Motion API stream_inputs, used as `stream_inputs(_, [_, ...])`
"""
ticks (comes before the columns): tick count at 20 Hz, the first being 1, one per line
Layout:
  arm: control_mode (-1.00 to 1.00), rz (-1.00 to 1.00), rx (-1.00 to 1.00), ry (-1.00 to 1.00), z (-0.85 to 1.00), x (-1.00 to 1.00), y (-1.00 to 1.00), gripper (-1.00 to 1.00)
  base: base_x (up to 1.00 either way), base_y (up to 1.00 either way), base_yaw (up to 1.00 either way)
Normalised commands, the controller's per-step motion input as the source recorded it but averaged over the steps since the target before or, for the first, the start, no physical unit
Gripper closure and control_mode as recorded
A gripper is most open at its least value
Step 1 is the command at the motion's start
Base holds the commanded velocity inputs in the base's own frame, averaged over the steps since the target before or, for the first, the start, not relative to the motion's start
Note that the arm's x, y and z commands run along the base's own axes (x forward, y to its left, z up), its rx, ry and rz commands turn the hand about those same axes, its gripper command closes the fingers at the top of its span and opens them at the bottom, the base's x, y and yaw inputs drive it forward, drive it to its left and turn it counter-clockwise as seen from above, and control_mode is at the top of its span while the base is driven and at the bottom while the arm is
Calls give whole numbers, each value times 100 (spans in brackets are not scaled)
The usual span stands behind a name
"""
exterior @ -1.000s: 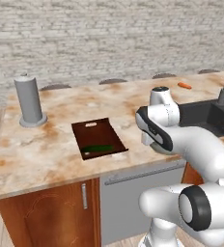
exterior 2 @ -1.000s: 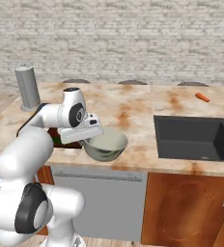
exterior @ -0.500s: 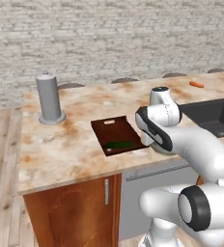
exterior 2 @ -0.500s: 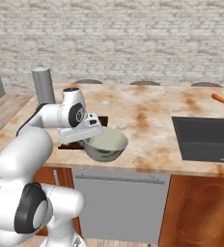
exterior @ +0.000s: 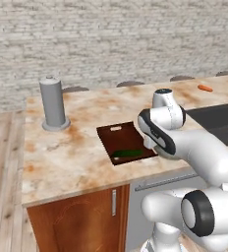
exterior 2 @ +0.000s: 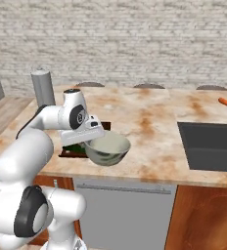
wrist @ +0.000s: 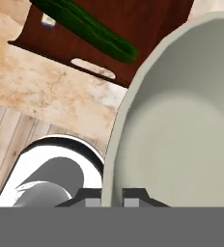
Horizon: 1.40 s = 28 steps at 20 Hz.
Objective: Place the two vegetables and bowl onto the tray for setting up a vegetable dip station.
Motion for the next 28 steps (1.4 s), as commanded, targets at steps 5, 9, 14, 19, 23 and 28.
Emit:
stream_inputs(5, [100, 0, 0, 0, 0, 0, 0, 100, 39, 12, 0])
stream_inputs(9, [100, 0, 0, 0, 0, 0, 0, 100, 31, 14, 0])
stream_inputs(14, [100, 0, 0, 0, 0, 0, 0, 100, 14, 11, 1])
stream_inputs(19, [100, 0, 0, 0, 0, 0, 0, 100, 20, 12, 0])
stream_inputs(23, [100, 0, 0, 0, 0, 0, 0, 100, 17, 11, 0])
stream_inputs(28, [100, 0, 0, 0, 0, 0, 0, 100, 1, 2, 0])
